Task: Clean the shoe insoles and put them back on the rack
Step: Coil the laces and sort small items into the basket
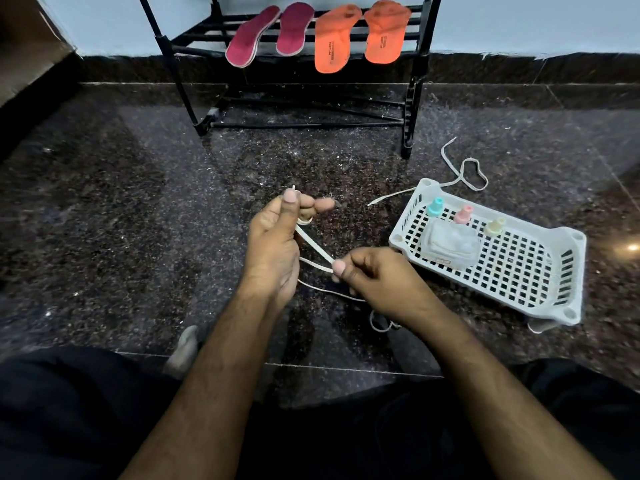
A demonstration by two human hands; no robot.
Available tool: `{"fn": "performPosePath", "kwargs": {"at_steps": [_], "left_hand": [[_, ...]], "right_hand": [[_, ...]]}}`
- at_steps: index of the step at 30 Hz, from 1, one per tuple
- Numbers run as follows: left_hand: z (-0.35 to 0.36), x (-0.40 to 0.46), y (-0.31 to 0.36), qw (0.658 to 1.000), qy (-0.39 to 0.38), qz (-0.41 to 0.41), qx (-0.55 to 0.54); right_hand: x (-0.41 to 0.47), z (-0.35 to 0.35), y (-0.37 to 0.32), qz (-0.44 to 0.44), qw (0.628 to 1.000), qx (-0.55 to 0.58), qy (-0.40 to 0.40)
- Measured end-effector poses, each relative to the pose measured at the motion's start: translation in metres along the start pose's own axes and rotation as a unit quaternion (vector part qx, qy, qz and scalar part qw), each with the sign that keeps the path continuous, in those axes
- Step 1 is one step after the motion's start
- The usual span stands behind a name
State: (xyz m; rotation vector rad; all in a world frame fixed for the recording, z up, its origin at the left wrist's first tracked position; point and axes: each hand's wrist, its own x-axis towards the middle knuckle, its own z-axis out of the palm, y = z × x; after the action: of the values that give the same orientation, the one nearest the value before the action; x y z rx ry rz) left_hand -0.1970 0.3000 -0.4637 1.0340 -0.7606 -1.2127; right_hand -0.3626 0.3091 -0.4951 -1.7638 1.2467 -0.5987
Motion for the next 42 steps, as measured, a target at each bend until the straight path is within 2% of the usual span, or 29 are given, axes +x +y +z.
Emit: {"fn": "performPosePath", "kwargs": {"at_steps": [2, 4, 12, 18, 22, 25, 27, 30, 31, 33, 36, 40, 42], "left_hand": [[0.000, -0.001, 0.001, 0.999, -0.014, -0.013, -0.039], [-0.001, -0.001, 0.004, 0.999, -0.031, -0.016, -0.040], [-0.006, 0.004, -0.001, 0.998, 0.003, -0.031, -0.047], [-0.003, 0.002, -0.001, 0.999, 0.010, -0.035, 0.005], [0.000, 0.000, -0.004, 0.995, 0.030, -0.036, 0.088], [0.003, -0.003, -0.004, 0.990, 0.032, -0.046, 0.126], [0.002, -0.002, -0.002, 0.991, 0.022, -0.056, 0.116], [0.000, -0.002, -0.001, 0.991, -0.040, -0.068, 0.111], [0.000, -0.003, -0.002, 0.988, -0.064, -0.067, 0.127], [0.000, -0.005, -0.004, 0.977, -0.095, -0.054, 0.182], [0.001, -0.005, -0.010, 0.954, -0.142, -0.027, 0.264], [0.003, -0.008, -0.018, 0.917, -0.220, -0.051, 0.330], [0.001, -0.007, -0.025, 0.894, -0.219, -0.024, 0.389]], "right_hand": [[0.002, 0.003, 0.006, 0.004, 0.990, -0.143, -0.001], [0.002, 0.006, 0.010, 0.015, 0.983, -0.182, 0.000], [0.003, 0.003, 0.013, 0.062, 0.984, -0.167, 0.007], [0.003, 0.003, 0.006, 0.044, 0.992, -0.118, 0.007], [0.003, 0.008, 0.003, 0.023, 0.999, -0.008, -0.047], [0.002, 0.011, 0.001, 0.009, 0.997, -0.007, -0.076], [0.001, 0.007, 0.000, 0.015, 0.997, -0.041, -0.062], [0.000, -0.002, -0.001, 0.045, 0.997, -0.056, -0.023], [0.000, -0.004, -0.002, 0.061, 0.998, -0.020, -0.013], [-0.001, -0.009, -0.007, 0.124, 0.983, 0.137, 0.004], [0.000, -0.018, -0.014, 0.208, 0.902, 0.377, 0.019], [0.003, -0.028, -0.013, 0.195, 0.836, 0.511, 0.040], [0.003, -0.030, -0.013, 0.190, 0.821, 0.538, 0.030]]}}
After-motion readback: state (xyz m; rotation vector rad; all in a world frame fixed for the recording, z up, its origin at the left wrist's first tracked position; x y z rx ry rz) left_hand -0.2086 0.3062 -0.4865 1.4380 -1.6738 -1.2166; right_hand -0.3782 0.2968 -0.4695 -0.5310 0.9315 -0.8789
